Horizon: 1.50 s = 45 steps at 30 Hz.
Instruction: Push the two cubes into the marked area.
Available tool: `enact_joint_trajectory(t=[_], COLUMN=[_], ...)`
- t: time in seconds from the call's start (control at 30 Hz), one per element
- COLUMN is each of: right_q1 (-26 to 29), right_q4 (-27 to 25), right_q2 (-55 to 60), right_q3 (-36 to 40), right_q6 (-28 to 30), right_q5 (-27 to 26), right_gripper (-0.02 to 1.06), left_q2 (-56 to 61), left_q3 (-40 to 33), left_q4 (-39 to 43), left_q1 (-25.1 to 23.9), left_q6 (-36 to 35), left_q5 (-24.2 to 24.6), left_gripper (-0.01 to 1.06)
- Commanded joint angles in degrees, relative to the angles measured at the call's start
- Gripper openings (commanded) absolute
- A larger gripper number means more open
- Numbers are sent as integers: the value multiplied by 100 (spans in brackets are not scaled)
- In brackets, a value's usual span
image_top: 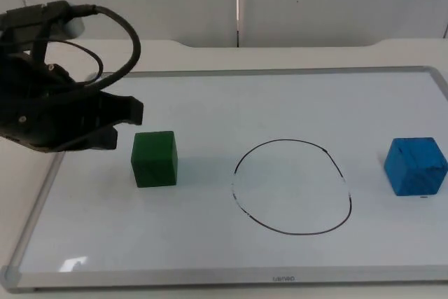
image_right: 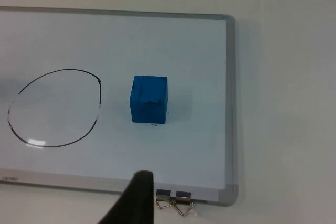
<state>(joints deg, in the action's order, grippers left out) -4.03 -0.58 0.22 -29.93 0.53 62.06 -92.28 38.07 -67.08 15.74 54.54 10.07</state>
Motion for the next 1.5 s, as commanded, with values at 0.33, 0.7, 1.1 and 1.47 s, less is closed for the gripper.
enact_joint_trajectory(t=[0.33,0.7,1.1,1.47], right_q1=[31,31,31,31], right_q4=[-17,-17,-17,-17], right_q2=[-22,-22,-22,-22], right_q3=[36,36,36,36], right_q6=[17,17,17,17], right_q5=[-31,-31,-31,-31], right_gripper=[105,105,105,105], left_q2=[-750,-1316,-1862,-1931], left_q3=[308,704,1004,1032], left_q4=[-95,9,24,24], left_q1=[50,50,50,73], left_q6=[38,70,70,70], left_q5=[-656,-678,-660,-614], left_gripper=[0,0,0,0])
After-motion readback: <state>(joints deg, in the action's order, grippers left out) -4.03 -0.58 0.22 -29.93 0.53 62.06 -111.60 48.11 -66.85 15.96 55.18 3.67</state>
